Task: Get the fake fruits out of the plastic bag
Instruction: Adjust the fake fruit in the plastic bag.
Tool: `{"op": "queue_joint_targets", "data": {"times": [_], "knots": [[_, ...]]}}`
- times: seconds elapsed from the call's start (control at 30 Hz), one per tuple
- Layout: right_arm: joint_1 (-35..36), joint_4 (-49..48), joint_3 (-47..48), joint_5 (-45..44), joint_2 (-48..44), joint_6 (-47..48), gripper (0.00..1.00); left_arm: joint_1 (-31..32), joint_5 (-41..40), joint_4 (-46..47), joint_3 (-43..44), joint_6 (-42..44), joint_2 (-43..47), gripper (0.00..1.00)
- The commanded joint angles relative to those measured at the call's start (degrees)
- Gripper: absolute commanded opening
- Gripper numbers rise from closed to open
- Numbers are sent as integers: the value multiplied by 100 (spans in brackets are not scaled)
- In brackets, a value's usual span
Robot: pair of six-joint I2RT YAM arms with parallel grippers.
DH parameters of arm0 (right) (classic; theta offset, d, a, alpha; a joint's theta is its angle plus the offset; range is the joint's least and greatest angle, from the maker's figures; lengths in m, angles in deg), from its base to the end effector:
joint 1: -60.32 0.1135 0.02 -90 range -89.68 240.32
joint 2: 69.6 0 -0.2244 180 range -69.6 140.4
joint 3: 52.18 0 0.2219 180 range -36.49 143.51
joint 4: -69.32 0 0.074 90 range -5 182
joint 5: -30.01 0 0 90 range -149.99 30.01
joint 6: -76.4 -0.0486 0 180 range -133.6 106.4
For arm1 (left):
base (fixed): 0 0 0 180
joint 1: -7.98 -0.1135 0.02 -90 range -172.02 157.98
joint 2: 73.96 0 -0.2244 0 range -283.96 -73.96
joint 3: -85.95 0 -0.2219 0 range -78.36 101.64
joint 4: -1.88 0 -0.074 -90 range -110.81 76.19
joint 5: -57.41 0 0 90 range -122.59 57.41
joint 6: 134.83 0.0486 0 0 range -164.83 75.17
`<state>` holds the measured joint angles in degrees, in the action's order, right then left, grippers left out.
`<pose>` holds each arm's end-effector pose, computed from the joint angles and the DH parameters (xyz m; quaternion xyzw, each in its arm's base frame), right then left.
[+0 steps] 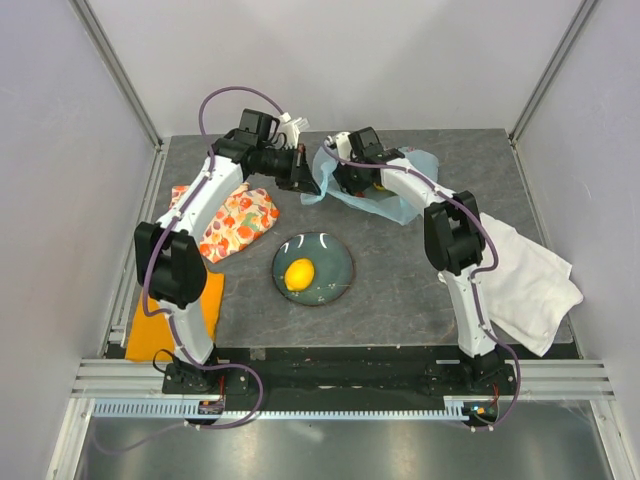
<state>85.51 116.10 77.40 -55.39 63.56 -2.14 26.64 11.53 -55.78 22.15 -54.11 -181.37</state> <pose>0.4264 0.2049 0.1690 -0.3085 0.8881 0.0780 0.3319 0.3474 -0.1530 0.2795 0.2024 0.8540 -0.4198 0.2310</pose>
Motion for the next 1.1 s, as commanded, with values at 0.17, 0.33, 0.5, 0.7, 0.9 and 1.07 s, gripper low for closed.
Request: {"op": "queue_joint_targets", "data": {"times": [0.17,0.33,0.5,0.7,0.9,1.07], "knots": [[135,53,854,-151,779,-118,73,138,167,-100,-23,154,124,1],[144,248,1162,-635,1115,83,57,138,106,-100,13,163,221,2],[83,12,804,-697,844,269,8,138,1,-127,-110,242,195,2],[-23,-200,-399,-260,-790,593,0,147,-307,-127,73,304,28,2],[-40,274,-1551,391,-2083,682,0,156,-448,-127,417,374,-192,2],[-128,223,-2308,700,-2523,585,2,147,-378,-118,382,365,-210,2]]}}
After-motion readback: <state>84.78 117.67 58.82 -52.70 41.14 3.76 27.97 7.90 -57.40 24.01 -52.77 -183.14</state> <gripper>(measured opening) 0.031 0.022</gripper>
